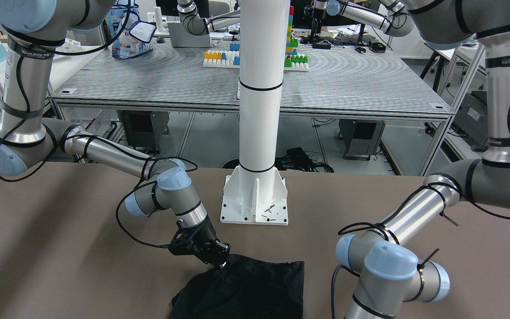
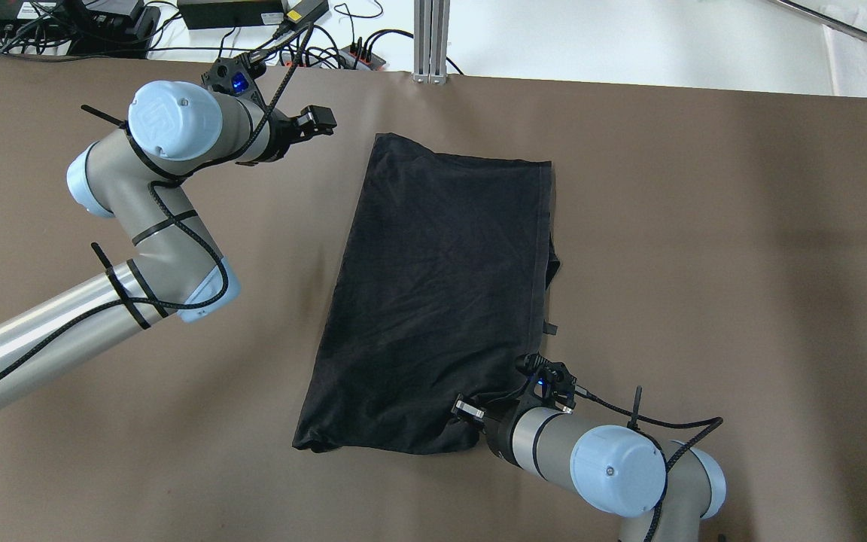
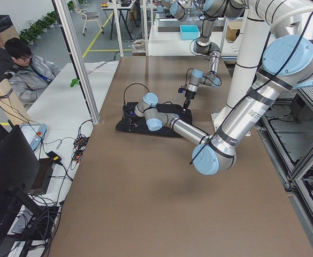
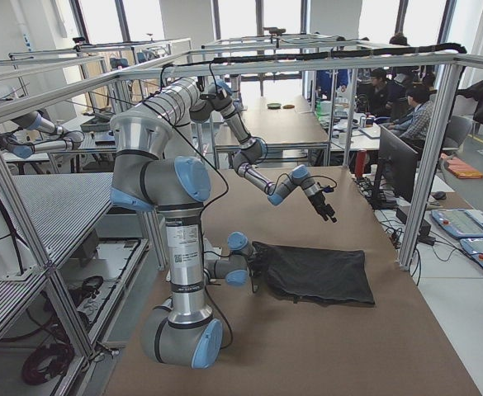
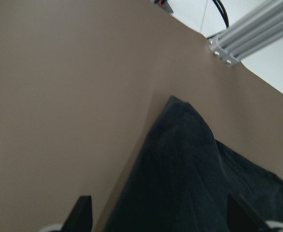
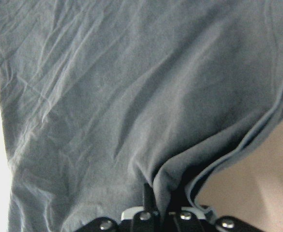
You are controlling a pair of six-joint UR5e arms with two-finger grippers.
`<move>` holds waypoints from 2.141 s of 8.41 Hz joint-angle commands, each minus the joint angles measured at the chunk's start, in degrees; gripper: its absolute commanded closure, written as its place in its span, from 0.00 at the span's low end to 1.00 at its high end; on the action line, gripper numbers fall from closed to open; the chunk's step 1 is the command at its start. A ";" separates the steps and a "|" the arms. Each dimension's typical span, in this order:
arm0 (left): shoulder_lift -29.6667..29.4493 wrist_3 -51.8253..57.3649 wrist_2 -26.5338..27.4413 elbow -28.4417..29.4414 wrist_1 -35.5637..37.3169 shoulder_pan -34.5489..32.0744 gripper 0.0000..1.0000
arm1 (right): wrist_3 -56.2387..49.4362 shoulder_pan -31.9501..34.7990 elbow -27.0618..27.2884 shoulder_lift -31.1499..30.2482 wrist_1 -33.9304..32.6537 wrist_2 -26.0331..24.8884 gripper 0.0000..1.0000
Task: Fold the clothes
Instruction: 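Grasp the near corner with the right gripper while the left gripper lowers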
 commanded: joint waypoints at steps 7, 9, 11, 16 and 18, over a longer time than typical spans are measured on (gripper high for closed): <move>24.41 -18.67 17.44 -29.80 -2.58 28.98 0.00 | -0.97 -0.21 1.38 -0.35 0.12 0.28 1.00; 25.84 -18.06 17.38 -27.07 -7.21 29.36 0.00 | -0.97 -0.21 1.38 -0.35 0.12 0.28 1.00; 25.93 -16.82 17.46 -24.44 -7.12 29.36 0.00 | -0.97 -0.30 1.38 -0.35 0.12 0.28 1.00; 27.77 -15.42 17.99 -24.07 -6.95 31.37 0.00 | -1.67 -0.04 1.29 -0.27 0.12 0.19 1.00; 27.43 -15.42 20.36 -23.81 -6.77 34.27 0.00 | -3.25 -0.04 1.29 -0.18 0.29 0.10 1.00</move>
